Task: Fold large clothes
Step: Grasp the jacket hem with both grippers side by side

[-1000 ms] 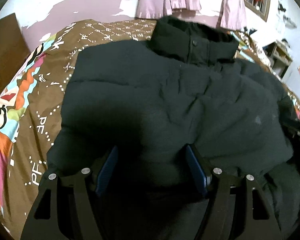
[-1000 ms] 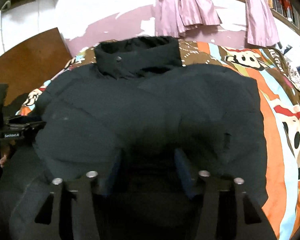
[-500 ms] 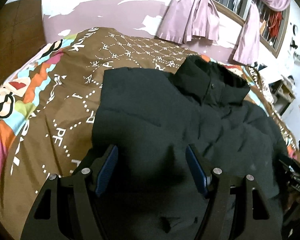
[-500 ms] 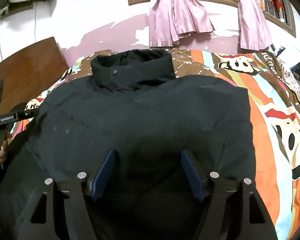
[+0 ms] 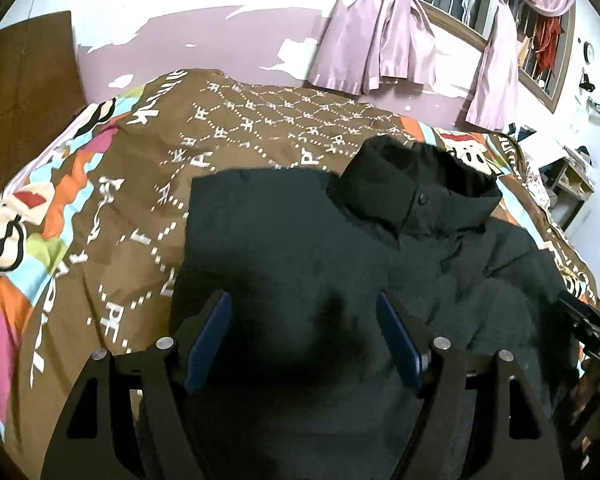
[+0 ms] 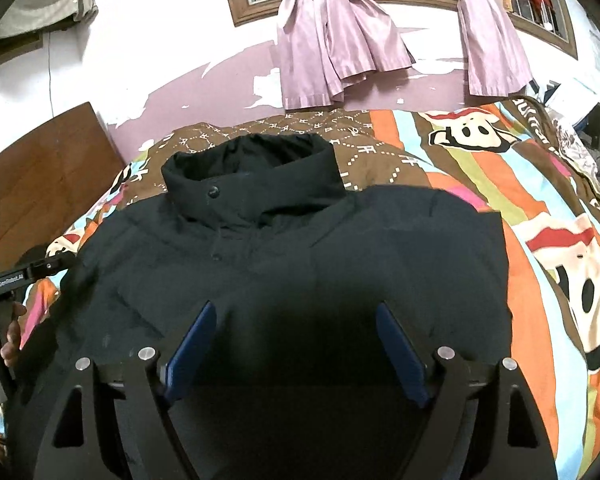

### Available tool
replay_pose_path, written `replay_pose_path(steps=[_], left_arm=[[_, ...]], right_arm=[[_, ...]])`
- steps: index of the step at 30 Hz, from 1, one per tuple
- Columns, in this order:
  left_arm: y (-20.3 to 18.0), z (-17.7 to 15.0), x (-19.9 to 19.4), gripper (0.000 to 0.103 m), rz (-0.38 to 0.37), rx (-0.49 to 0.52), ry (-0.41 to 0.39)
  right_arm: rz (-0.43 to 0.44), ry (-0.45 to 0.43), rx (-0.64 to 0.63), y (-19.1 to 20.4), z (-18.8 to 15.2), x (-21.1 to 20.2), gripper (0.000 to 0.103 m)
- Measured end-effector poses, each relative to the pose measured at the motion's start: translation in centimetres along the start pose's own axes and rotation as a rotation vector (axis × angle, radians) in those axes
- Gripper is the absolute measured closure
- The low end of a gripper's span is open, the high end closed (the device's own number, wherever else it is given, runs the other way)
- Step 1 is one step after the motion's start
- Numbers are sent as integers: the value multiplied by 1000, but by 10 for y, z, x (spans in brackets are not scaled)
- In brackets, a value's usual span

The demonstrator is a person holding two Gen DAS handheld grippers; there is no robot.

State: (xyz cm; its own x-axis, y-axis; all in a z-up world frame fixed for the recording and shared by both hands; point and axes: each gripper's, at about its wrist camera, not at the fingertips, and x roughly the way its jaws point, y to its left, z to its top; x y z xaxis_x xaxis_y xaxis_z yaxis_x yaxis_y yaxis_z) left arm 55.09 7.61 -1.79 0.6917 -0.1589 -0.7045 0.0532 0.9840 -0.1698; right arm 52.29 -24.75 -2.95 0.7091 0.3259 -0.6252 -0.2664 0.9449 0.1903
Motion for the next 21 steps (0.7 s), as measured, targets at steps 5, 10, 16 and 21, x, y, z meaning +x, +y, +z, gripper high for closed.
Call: replay_pose_path(steps=[5,10,16,21], left_arm=[[-26,48,19,33,24,52,-36],[-43,88,57,34,73,64,-82],[-48,99,108,35,82,82,-36],[-31,96,120,89,-56,-17,-1]], right_arm=[[-38,19,39,2,45,31,22],[-85,2,142,-10,99,74,23],[-144,-3,177,-19,125,109,43],[-112,13,165,-19,126,120,76]])
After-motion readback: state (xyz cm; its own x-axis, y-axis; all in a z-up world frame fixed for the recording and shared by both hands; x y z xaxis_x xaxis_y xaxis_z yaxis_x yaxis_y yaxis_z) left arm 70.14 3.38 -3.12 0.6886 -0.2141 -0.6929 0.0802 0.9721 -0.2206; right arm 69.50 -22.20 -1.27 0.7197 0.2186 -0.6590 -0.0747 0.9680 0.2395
